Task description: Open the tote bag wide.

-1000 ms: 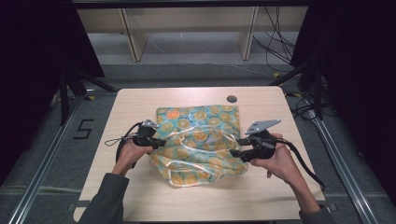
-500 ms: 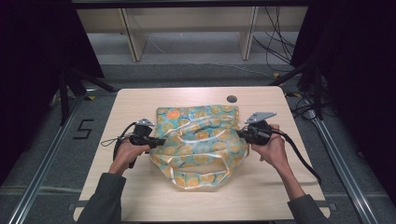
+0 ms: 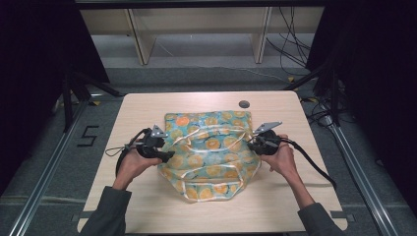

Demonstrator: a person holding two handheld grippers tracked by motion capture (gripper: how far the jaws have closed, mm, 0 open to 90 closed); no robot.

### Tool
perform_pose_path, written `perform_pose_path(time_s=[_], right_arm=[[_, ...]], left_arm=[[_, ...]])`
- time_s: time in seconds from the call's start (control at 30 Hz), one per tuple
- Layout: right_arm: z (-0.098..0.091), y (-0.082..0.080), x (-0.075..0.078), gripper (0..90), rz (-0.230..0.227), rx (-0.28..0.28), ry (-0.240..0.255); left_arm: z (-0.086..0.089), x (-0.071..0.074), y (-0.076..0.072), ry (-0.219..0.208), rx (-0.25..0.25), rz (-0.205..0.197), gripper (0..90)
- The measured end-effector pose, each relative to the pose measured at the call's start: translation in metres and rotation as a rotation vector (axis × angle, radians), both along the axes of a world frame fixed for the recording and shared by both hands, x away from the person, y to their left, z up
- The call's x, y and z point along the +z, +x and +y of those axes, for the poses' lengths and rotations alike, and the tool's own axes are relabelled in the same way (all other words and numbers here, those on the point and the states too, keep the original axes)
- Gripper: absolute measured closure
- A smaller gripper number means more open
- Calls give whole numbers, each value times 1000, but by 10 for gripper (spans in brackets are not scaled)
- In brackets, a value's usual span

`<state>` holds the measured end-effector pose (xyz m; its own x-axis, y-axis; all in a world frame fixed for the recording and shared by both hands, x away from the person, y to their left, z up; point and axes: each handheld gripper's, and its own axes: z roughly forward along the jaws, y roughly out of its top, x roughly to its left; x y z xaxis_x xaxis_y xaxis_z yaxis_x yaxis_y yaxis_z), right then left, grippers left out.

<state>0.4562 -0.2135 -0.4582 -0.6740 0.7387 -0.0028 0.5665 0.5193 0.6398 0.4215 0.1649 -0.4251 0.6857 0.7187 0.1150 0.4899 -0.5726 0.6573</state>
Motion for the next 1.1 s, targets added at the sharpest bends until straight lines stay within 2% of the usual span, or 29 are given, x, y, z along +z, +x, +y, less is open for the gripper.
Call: perform_pose_path(time_s=[0.03,0.07,0.1,0.13,0.2,0.23,0.3,0.33,0.37,0.4,0.43,0.47,0.5,0.57,0.63,0.67,0.7,0.73,0.77,0.8,0.83,0.87,0.9,0.93,0.97,1.0,1.03,1.07,1.1], right_arm=[[0,-1,0,864,3,3,1],[1,-2,-1,861,-9,-7,10],[-1,-1,-1,860,-44,27,1],[-1,-1,-1,860,-56,28,2],[-1,-1,-1,860,-55,29,-1],[-2,-3,3,860,-23,27,-5],[-2,-2,2,859,-38,39,-4],[-1,-3,0,858,-40,26,15],[0,-5,1,856,0,8,4],[1,-5,0,854,1,6,12],[0,-5,1,848,13,14,-2],[1,-5,1,845,13,19,-1],[1,-5,-2,838,-11,23,5],[1,-5,0,811,14,27,-2],[2,-6,-1,795,18,27,1],[2,-7,0,740,30,19,6],[2,-8,0,711,26,10,20],[1,-8,0,683,13,5,13],[0,-8,3,644,28,7,15],[-2,-9,5,597,8,-8,34],[-3,-10,7,567,14,-11,35],[-4,-12,12,552,2,-17,47],[-5,-15,16,543,-15,-16,49],[-6,-18,23,537,-6,-7,49],[-5,-21,26,536,-42,2,79],[-5,-26,32,534,-42,17,79],[-3,-30,35,534,-63,29,89],[-3,-30,35,534,-63,29,89],[-1,-34,39,535,-77,53,102]], left_arm=[[-4,5,-4,2,-29,-9,450],[-14,10,-11,-13,-42,-14,457],[-21,14,-14,5,-66,-32,474],[-28,16,-17,24,-76,-51,475],[-34,16,-19,34,-82,-57,484],[-44,10,-20,28,-117,-9,489],[-53,-4,-16,81,-135,20,493],[-56,-11,-14,110,-139,32,492],[-58,-18,-12,140,-149,43,483],[-59,-23,-12,152,-148,47,470],[-60,-28,-11,190,-150,66,453],[-61,-33,-10,223,-137,68,424],[-62,-37,-9,240,-124,71,394],[-63,-43,-8,269,-108,63,365],[-65,-48,-8,264,-95,57,357],[-67,-52,-8,269,-121,54,412],[-67,-53,-8,266,-134,50,502],[-67,-53,-8,274,-152,44,585],[-66,-52,-8,271,-159,39,679],[-66,-52,-8,264,-155,30,770],[-65,-49,-8,266,-154,5,837],[-64,-48,-9,226,-147,-8,877],[-61,-44,-8,216,-157,-18,892],[-60,-41,-8,184,-148,-29,894],[-58,-37,-7,173,-149,-31,895],[-57,-34,-6,138,-145,-35,895],[-55,-32,-6,104,-139,-35,896],[-55,-32,-6,104,-139,-35,895],[-54,-29,-5,67,-141,-21,895]])
